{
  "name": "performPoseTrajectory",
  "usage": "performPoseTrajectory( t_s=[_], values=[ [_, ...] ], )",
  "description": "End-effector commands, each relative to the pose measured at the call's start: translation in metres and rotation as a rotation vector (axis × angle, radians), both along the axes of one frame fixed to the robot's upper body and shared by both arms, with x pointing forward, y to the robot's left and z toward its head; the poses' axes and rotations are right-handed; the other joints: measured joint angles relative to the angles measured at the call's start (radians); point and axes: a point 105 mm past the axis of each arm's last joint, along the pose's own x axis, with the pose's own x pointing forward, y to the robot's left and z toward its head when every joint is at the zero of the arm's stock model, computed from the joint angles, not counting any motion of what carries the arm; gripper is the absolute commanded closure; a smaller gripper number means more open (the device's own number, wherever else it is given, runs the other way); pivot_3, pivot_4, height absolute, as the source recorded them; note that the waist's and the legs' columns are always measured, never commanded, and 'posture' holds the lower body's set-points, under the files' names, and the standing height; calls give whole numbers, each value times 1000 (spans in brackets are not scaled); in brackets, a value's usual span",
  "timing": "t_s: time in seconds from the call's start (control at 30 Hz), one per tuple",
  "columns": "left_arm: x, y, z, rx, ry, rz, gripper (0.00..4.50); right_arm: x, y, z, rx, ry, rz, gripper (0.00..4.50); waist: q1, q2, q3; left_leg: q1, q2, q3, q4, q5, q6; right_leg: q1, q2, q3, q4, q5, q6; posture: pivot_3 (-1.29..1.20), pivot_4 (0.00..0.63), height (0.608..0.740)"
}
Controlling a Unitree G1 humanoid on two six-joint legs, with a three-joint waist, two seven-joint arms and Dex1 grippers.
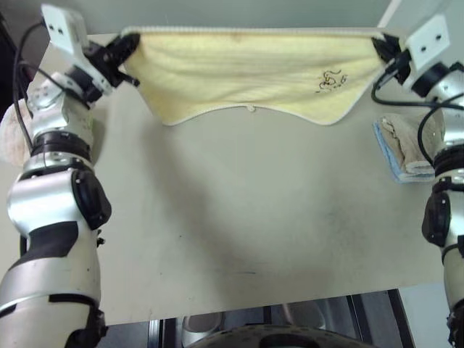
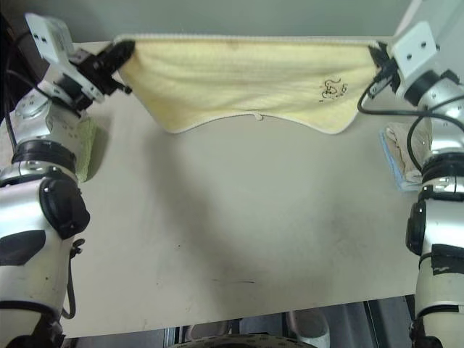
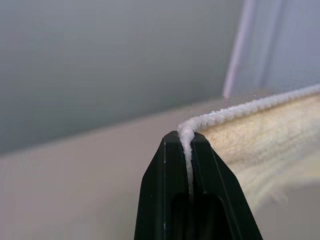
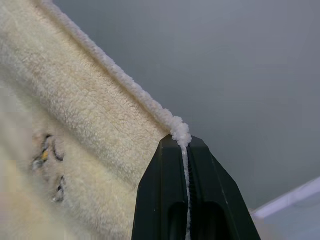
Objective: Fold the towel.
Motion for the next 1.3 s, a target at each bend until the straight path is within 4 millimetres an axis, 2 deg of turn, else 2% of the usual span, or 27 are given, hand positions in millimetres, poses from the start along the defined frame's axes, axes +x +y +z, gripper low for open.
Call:
performPoseTrajectory(
  t_s=[0.03, 0.23, 0.3, 0.4, 0.5, 0.67, 0.77, 0.93, 1.17, 1.3],
  values=[
    [-16, 14, 14, -1, -27, -65, 4453, -16, -13, 20, -1, -69, 2, 4500, 1, 0, 0, -2, 0, -1, 1, 0, 0, -2, 0, 0, 0, 0, 0, 0, 150, 740],
    [-36, 22, -4, 45, 61, -194, 4453, -41, -13, 7, 1, -14, 60, 4500, 2, 0, 0, -2, 0, -1, 6, -1, 3, -1, -1, 0, 2, 1, 1, 0, 150, 740],
    [-43, 26, -10, 65, 92, -224, 4453, -53, -12, 2, 11, 18, 80, 4500, 2, 0, 0, -1, 0, -1, 7, -4, 11, 1, -1, 0, 2, 3, 2, 0, 150, 740],
    [-51, 28, -18, 85, 142, -275, 4453, -66, -11, -4, 33, 61, 84, 4500, 0, 0, 0, 1, 0, 0, 8, -3, 13, 3, -1, 0, 2, 5, 1, 0, 150, 740],
    [-62, 31, -24, 106, 194, -334, 4453, -84, -1, -21, 42, 141, 128, 4500, 0, 0, 0, 5, 0, 0, 9, -1, 15, 7, -1, 0, 2, 8, 1, 0, 150, 740],
    [-82, 48, -36, 186, 267, -335, 4453, -118, 14, -55, 19, 289, 183, 4500, 0, 0, 0, 8, 0, 0, 10, 0, 16, 11, 0, 0, 2, 9, -1, 0, 150, 740],
    [-91, 53, -41, 199, 300, -340, 4453, -134, 21, -63, 28, 345, 210, 4500, 0, 0, 0, 10, 0, 0, 11, 0, 16, 13, 0, 0, 2, 9, -3, 0, 150, 740],
    [-114, 54, -63, 215, 432, -376, 4453, -171, 27, -95, -47, 541, 264, 4500, 0, -2, -1, 17, 0, -1, 15, -1, 16, 22, 1, 1, 2, 8, -7, 0, 150, 740],
    [-140, 50, -93, 233, 591, -422, 4453, -184, 26, -102, -76, 620, 274, 4500, 1, -3, -2, 20, -1, -2, 17, -3, 13, 25, 1, 3, 3, 7, -8, 0, 150, 740],
    [-153, 47, -97, 209, 648, -443, 4453, -190, 21, -108, -95, 657, 263, 4500, 2, -3, -2, 20, -1, -2, 16, -4, 11, 23, 3, 3, 3, 6, -10, 0, 150, 740]
  ],
)
